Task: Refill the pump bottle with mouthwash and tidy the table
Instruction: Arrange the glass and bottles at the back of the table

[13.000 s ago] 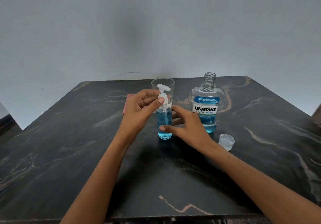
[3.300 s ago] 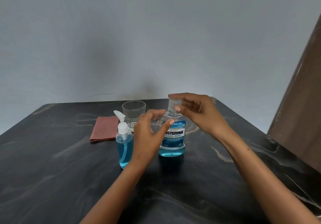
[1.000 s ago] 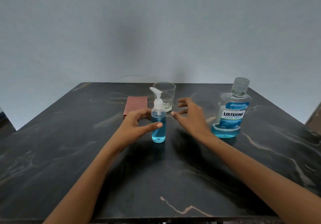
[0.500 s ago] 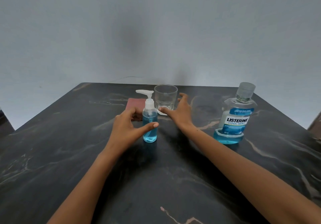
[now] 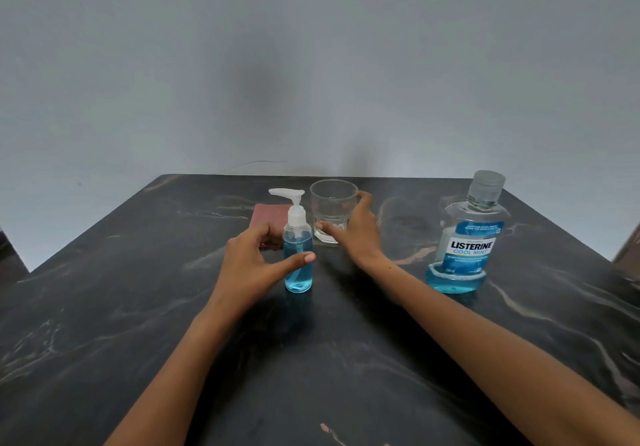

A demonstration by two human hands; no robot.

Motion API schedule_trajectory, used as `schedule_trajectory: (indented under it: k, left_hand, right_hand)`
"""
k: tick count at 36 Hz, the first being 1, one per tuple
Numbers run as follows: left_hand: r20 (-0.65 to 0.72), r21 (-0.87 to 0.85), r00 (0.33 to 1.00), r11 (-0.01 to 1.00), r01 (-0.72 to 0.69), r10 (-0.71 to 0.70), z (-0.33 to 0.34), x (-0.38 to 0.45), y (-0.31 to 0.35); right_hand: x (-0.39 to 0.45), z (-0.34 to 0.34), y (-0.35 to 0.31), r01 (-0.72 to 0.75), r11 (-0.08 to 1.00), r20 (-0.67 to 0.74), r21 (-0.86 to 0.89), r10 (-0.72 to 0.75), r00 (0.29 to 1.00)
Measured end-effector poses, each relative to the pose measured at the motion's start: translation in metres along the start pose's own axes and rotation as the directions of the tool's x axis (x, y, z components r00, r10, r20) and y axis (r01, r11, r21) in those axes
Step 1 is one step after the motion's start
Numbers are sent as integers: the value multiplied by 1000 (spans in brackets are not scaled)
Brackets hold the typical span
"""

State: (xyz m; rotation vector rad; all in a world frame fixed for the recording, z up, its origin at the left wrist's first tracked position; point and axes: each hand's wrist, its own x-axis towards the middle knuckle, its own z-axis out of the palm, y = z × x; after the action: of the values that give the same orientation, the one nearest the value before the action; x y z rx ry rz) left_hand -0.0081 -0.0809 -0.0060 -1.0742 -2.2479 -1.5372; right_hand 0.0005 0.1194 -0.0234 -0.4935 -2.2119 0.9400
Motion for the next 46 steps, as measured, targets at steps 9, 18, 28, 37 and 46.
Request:
schedule_trajectory:
  k: [9,18,28,37,46]
  left_hand:
    - [20,19,1000,1000,-17,17,-1,0,0]
    - [12,26,1000,1000,1,-2,-1,-2,3]
    - [130,7,986,995,102,-102,-9,-7,11]
    - [339,-32,940,998,59,-45,7,-22,52]
    - [251,-112,968,993,35,-5,52,-36,75]
  right_hand:
    - [-49,-52,0,11,999,146,45,-18,989]
    - [-85,-76,-7,-46,991,243,127,14,970]
    - [-104,-93,-15,-81,987,173,141,56,983]
    - [-139,-121,-31,151,973,89,172,-168,982]
    - [-141,-127,-33,181,963,45,199,-194,980]
